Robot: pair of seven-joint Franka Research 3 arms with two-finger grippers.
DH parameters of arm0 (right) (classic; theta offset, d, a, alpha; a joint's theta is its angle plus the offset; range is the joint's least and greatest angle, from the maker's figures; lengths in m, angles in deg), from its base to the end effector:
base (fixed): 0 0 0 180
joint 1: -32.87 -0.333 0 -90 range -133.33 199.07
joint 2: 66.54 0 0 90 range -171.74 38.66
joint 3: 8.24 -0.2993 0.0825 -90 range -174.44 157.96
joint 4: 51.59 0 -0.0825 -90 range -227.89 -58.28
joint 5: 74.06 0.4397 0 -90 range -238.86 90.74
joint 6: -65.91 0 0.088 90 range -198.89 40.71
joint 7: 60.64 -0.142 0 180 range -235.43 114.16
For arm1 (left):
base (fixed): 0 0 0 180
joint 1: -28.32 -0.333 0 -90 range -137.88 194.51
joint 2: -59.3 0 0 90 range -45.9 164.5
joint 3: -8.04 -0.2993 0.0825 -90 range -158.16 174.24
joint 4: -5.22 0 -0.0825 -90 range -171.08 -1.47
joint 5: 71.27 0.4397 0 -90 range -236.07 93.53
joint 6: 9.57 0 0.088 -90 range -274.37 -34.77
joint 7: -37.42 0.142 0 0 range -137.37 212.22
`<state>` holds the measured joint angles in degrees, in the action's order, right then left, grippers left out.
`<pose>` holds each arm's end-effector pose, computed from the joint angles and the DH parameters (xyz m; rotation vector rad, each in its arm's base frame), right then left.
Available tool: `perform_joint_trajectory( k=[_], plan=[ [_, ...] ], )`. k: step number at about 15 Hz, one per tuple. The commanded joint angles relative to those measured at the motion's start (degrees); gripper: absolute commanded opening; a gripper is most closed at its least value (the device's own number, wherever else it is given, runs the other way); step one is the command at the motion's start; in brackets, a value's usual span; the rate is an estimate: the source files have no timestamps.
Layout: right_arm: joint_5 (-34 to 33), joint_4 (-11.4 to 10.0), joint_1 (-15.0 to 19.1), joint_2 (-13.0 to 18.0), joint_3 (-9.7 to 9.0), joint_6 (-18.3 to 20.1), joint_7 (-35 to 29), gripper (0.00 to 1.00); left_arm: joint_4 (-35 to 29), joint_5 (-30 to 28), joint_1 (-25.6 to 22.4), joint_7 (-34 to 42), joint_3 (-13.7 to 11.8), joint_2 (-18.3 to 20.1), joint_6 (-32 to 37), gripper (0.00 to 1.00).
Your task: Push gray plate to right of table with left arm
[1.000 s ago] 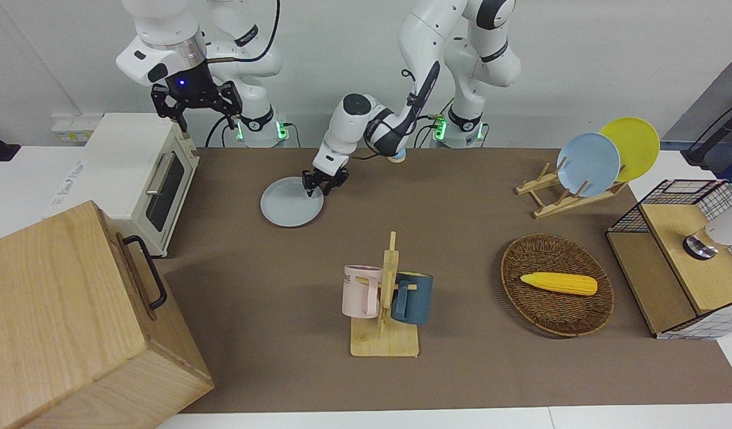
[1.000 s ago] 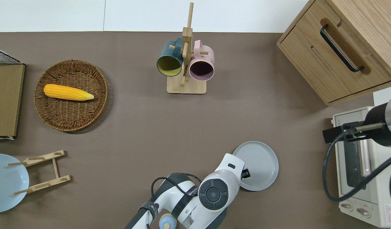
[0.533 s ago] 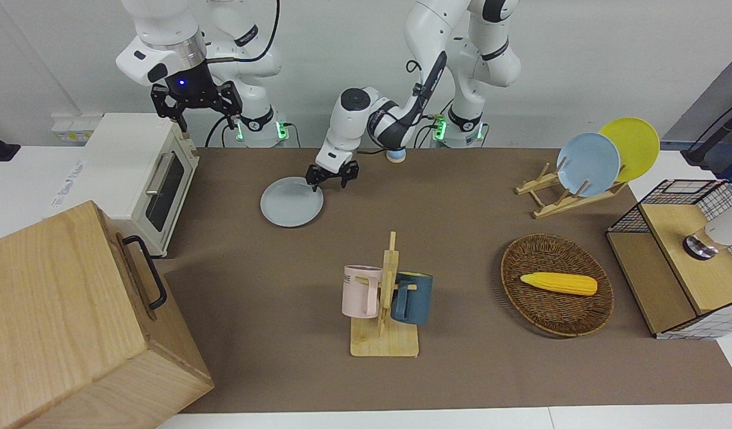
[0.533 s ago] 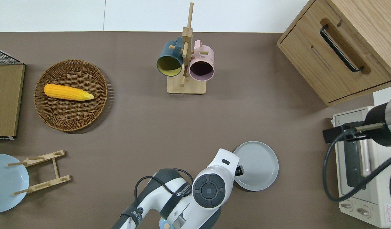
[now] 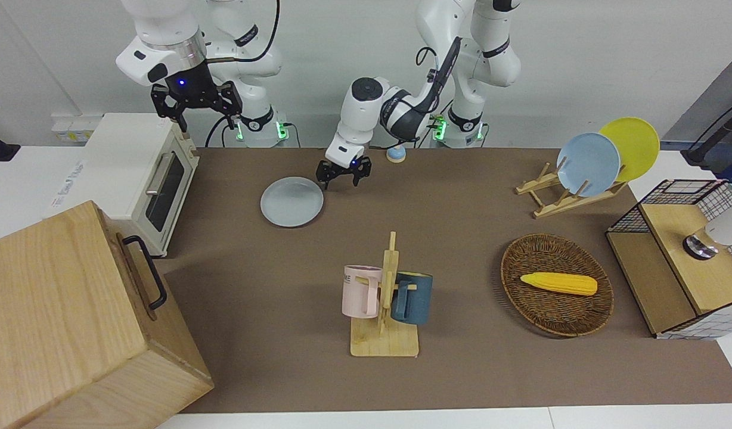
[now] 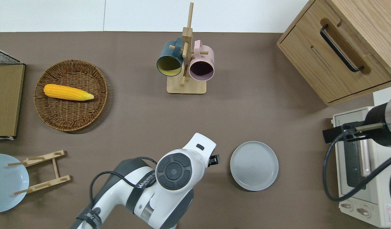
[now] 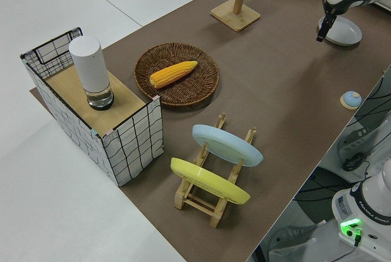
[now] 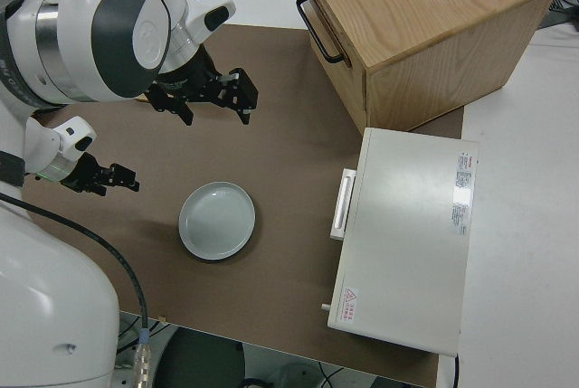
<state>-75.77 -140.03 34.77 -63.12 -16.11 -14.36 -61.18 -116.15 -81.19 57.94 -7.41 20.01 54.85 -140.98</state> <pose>0.5686 0.0569 0.6080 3.0935 0.1399 -0.1258 0.4523 -0.4127 0.3036 2.9534 0.2461 -0.0477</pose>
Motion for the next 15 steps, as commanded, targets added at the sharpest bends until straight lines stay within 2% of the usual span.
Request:
perform_joint_trajectory(
  k=[1, 8, 12, 15],
  plan=[
    [-0.6, 0.0, 1.3, 0.5, -1.09, 0.8, 0.5, 0.996, -2.7, 0.3, -6.2, 10.4, 0.2, 5.1, 5.5, 0.99],
    [-0.5, 0.0, 1.3, 0.5, -1.09, 0.8, 0.5, 0.996, -2.6, 0.8, -22.3, 31.6, -0.1, 10.9, 15.5, 0.99],
    [-0.6, 0.0, 1.3, 0.5, -1.09, 0.8, 0.5, 0.996, -1.9, 2.7, -28.6, 37.4, -0.1, 13.3, 17.7, 0.99],
    [-0.5, 0.0, 1.3, 0.5, -1.09, 0.8, 0.5, 0.996, 1.3, 4.6, -32.7, 43.1, -0.5, 14.3, 21.5, 0.99]
  ],
)
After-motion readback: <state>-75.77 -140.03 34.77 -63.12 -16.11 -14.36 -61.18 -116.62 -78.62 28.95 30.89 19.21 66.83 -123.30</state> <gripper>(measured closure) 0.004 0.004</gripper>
